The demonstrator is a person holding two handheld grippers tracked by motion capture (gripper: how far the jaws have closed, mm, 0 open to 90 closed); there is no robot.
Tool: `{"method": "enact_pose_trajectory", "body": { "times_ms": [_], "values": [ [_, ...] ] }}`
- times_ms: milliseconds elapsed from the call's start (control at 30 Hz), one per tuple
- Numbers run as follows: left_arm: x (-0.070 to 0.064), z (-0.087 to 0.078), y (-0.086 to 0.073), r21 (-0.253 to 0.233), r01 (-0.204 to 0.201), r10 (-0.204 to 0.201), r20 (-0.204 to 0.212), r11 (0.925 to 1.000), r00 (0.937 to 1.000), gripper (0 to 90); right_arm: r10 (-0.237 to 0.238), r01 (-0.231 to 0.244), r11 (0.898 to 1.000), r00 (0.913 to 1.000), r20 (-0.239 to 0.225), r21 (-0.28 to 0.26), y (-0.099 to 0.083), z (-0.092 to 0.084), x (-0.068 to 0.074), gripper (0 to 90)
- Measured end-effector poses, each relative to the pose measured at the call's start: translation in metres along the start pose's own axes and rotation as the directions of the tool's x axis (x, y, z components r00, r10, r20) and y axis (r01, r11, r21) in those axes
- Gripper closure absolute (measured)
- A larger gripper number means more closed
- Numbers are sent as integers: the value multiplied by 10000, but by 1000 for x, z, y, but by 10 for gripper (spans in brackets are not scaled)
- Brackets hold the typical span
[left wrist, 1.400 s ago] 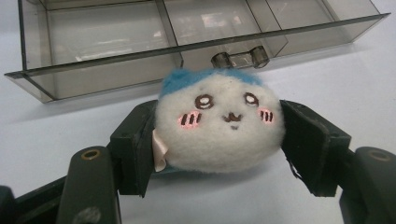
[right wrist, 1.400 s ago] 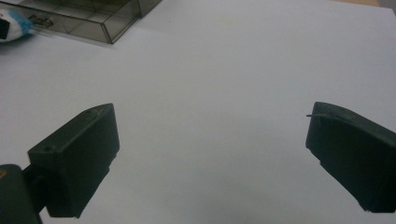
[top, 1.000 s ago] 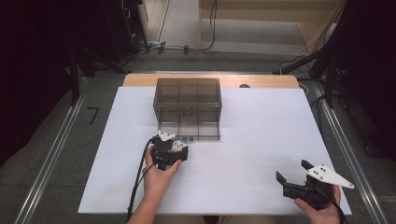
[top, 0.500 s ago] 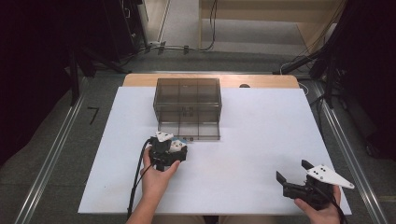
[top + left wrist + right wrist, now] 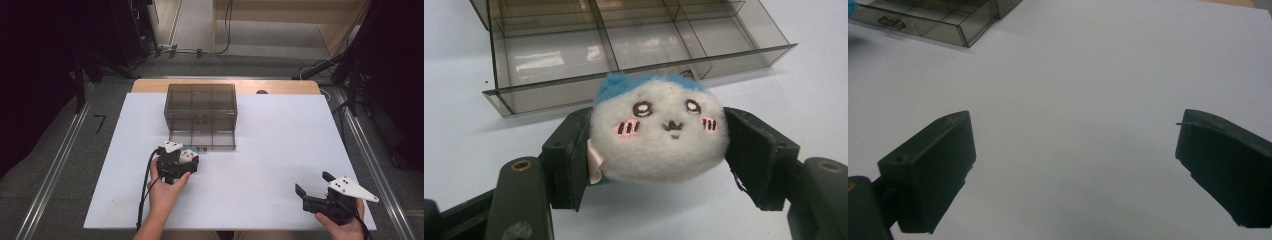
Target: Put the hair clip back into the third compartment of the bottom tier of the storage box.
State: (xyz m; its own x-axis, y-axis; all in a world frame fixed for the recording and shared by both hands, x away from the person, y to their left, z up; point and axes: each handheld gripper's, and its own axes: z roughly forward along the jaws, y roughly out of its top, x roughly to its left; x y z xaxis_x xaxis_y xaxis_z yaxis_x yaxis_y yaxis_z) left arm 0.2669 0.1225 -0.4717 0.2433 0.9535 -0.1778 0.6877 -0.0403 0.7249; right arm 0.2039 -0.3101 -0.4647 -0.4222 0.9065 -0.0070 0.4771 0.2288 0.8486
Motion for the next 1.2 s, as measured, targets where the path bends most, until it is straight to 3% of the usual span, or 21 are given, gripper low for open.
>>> {"method": "enact_pose_trajectory", "body": {
  "times_ms": [700, 1200],
  "values": [
    [-9, -22, 20, -551, -248, 255, 121, 9982, 9996, 316, -12, 12, 10000, 10000, -24, -5, 0, 0, 1, 15],
    [-16, -28, 33, -724, -279, 286, 100, 9970, 9995, 316, 0, 0, 10000, 10000, -30, -18, 0, -1, 0, 15]
  ]
}}
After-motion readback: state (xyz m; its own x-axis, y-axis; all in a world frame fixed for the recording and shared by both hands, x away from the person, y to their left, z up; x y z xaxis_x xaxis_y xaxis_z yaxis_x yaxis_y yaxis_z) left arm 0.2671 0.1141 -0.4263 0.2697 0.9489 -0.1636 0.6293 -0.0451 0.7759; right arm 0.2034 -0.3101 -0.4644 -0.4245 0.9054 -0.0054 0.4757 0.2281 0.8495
